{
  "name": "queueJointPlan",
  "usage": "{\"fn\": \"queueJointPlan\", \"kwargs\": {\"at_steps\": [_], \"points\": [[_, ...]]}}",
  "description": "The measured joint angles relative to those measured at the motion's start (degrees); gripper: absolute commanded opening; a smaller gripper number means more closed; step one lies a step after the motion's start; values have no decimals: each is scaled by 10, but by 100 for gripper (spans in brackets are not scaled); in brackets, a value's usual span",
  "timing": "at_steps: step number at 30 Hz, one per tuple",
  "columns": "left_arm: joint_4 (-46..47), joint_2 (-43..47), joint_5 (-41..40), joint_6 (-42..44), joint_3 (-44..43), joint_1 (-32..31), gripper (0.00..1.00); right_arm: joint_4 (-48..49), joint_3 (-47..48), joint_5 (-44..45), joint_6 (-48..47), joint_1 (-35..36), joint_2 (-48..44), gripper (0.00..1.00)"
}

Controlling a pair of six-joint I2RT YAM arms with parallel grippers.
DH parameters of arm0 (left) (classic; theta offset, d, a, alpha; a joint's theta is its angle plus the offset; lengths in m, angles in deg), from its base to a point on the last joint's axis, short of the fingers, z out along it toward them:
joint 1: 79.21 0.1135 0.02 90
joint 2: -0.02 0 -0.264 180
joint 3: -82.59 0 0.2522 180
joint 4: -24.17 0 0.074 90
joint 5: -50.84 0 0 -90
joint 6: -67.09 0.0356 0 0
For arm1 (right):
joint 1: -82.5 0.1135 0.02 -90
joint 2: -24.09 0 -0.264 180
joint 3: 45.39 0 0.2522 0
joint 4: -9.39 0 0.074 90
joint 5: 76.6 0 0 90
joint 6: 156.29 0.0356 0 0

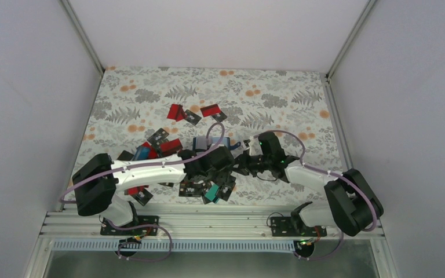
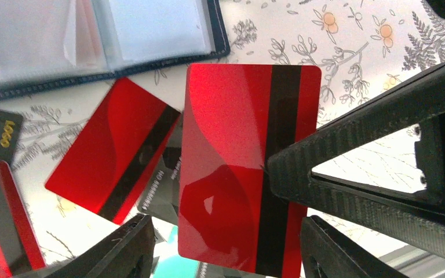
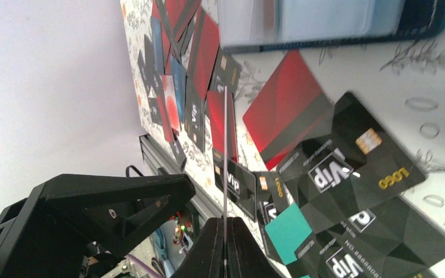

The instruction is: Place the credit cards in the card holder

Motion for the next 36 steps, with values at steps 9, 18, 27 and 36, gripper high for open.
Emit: {"fn": "queueJointPlan", "kwargs": {"at_steps": [9,18,27,36], "points": [[-3,15,33,70,-2,112,69,-45,92,10,-72,-30,73,4],[23,-13,111,178,-16,253,49,-50,189,-4,-132,-56,189,4],[57,-87,174,237,-18,327,29,-45,233,-16,-151,-69,277,4],[80,-111,186,252,-7,348,21,-33,251,-33,-160,-71,301,4]]}}
